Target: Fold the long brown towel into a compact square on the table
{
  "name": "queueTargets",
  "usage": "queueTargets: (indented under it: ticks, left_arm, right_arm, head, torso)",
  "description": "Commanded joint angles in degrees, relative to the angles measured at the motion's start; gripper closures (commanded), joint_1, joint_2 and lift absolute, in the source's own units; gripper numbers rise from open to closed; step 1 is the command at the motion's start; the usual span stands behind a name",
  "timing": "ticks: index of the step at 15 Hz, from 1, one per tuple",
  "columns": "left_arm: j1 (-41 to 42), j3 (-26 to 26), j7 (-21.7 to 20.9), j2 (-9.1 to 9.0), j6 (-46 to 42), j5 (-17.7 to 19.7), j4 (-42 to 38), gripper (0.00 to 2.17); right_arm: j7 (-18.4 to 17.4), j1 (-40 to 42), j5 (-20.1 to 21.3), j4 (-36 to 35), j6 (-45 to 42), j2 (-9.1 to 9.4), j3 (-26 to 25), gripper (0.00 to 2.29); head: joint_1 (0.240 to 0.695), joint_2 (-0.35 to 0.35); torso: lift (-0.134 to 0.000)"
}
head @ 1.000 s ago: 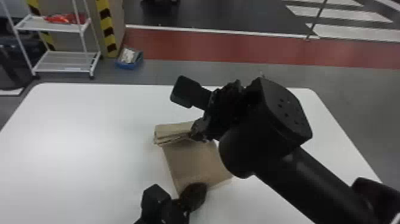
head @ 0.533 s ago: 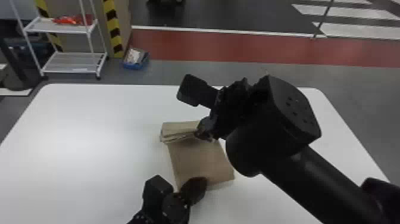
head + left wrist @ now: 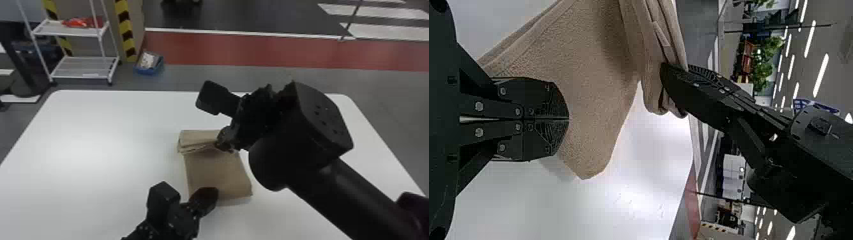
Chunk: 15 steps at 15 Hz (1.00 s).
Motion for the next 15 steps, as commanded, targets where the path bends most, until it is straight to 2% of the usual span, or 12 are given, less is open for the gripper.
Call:
queueTargets:
  ticks: [1,7,11,13,15]
  left_arm:
    - [1.18,1.09,-0.12,0.45,1.28,0.22,-2.3,2.15]
    - [1.18,2.49,-0.21,0.53,1.8,0.4,-2.66,2.15]
    - [1.8,2.67,-1.0,1.24,2.33,0.49,-2.57,2.15]
    - [1.8,2.67,-1.44,1.32,2.51,0.4,-2.22,2.15]
    - [1.54,2.67,-1.44,1.32,3.03,0.22,-1.86,2.15]
  right_arm:
    - [0.0,0.11,0.02,0.0,0.0,0.07,0.06,1.33]
    - [0.09,0.37,0.02,0.0,0.0,-0.02,0.06,1.34]
    - [0.35,0.54,0.02,-0.17,0.0,-0.02,0.06,1.33]
    - [0.53,0.54,0.02,-0.79,0.35,-0.37,0.06,1.33]
    - [1.14,0.9,-0.24,-2.55,1.05,-1.69,0.23,1.34]
  head:
    - [0.695,-0.08]
    - [0.695,-0.055]
    - [0.695,-0.048]
    - [0.695,-0.046]
    - [0.695,-0.046]
  torso:
    - [-0.123]
    - [-0.123]
    - [-0.123]
    - [-0.123]
    - [-0.123]
